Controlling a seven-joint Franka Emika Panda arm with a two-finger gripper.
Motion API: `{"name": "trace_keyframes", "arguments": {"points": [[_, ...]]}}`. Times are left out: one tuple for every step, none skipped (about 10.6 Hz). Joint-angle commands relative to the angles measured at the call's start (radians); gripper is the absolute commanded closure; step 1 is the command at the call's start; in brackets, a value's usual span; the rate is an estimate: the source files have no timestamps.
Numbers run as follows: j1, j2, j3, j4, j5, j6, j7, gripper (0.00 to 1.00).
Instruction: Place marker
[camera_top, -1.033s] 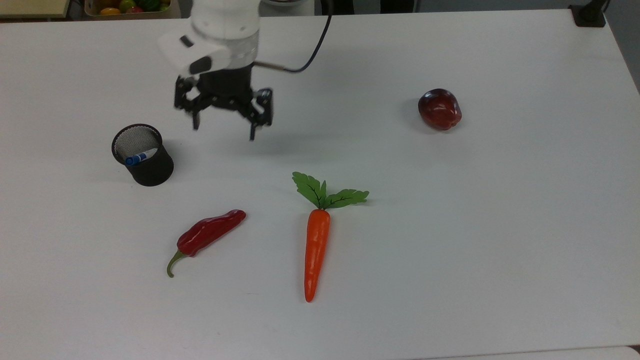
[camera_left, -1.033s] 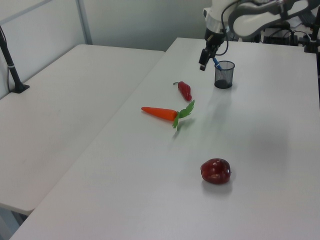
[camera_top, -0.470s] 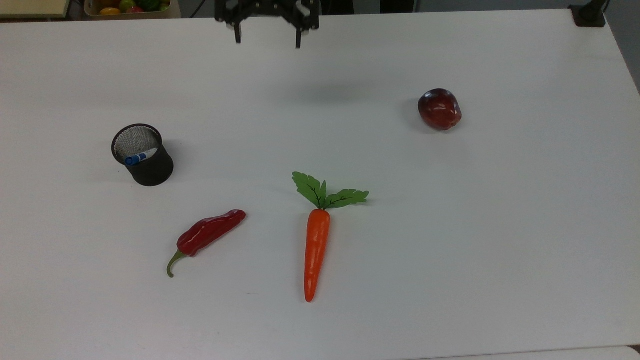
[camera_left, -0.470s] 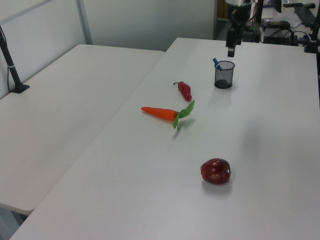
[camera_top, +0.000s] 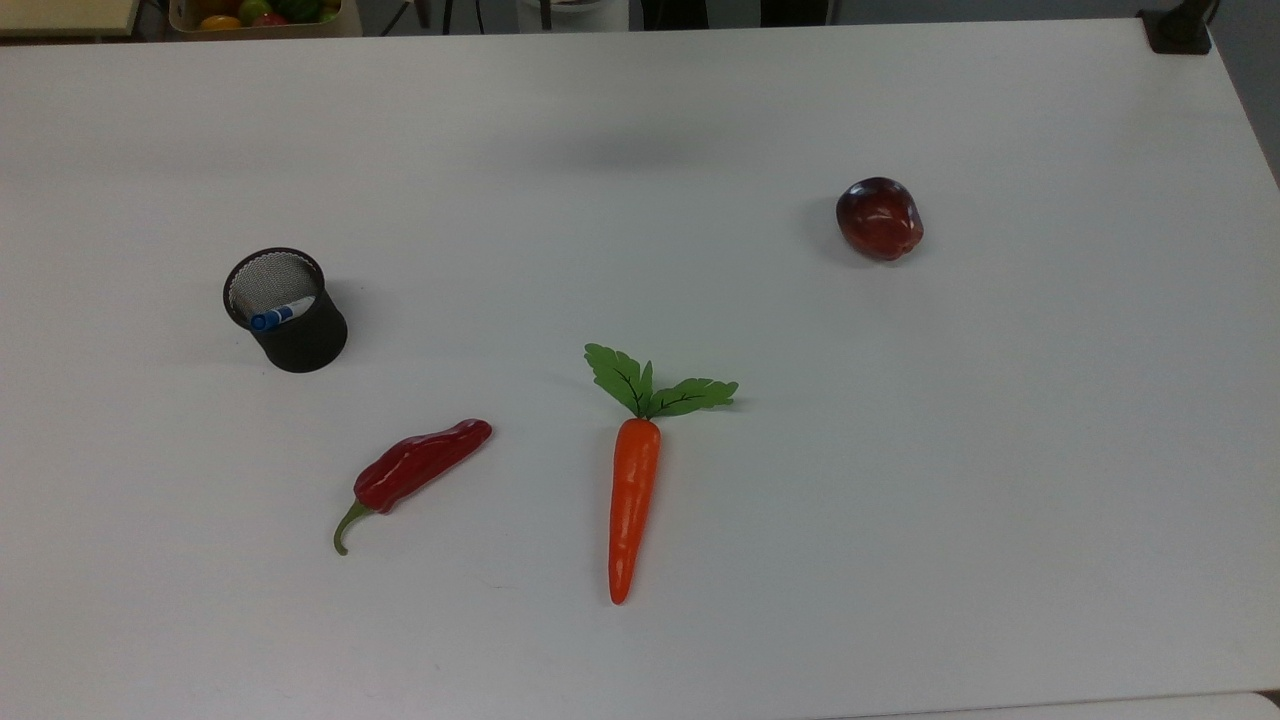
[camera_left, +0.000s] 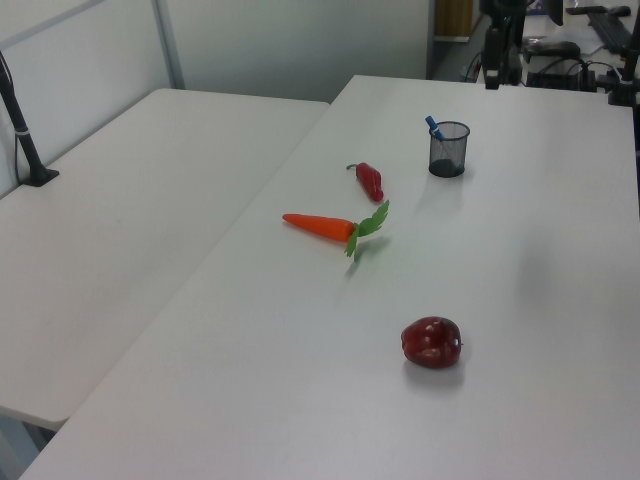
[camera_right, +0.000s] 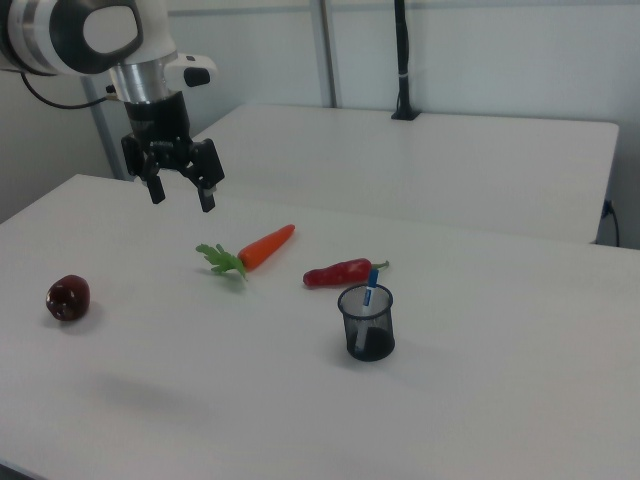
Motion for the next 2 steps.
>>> {"name": "trace_keyframes", "arguments": {"points": [[-0.01, -0.007, -0.008, 0.024, 0.012, -0.046, -0.03, 0.0], [-0.01, -0.004, -0.008, 0.03, 0.009, -0.052, -0.029, 0.0]]}}
